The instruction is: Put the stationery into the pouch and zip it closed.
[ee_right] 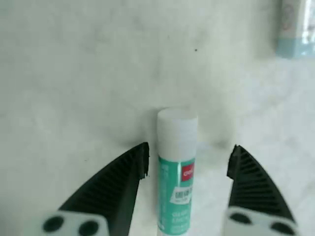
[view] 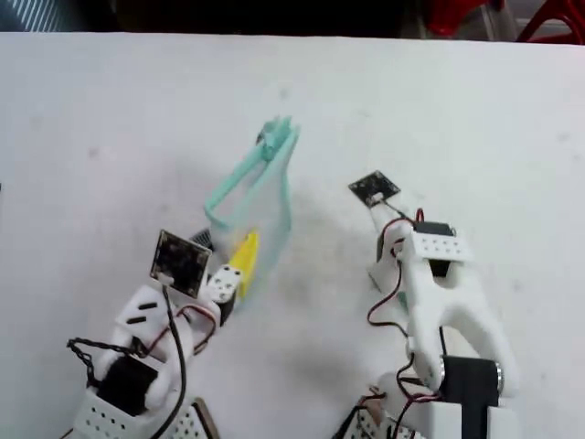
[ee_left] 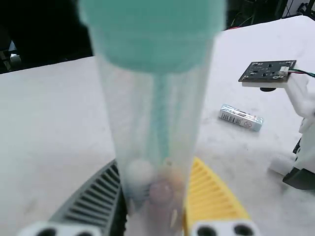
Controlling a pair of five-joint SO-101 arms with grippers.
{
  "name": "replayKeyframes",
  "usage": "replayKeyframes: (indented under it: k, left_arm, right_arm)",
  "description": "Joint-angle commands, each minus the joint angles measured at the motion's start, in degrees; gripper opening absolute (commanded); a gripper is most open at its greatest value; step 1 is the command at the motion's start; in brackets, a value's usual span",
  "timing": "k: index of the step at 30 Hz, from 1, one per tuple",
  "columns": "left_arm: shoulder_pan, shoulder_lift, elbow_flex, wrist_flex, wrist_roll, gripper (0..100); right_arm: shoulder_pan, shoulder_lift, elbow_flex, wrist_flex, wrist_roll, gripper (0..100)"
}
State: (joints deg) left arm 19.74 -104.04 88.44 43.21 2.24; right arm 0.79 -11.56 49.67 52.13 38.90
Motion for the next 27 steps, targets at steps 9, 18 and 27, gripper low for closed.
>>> replayKeyframes:
  k: [9,18,27]
  left_arm:
    - [-0.40,-0.40,-3.78,-1.05,0.09,7]
    - [-0.40,-0.40,-3.78,-1.05,0.09,7]
    - [-0.48,-0.40,-3.78,-0.88,0.44,14]
  right_arm:
    - [-1.01,0.66,-14.07,9.98,2.46,20.9]
    - [-4.44,0.75,-14.86,13.49,-0.79,20.9]
    - [-4.18,15.43,-19.87,13.49,-1.23,20.8]
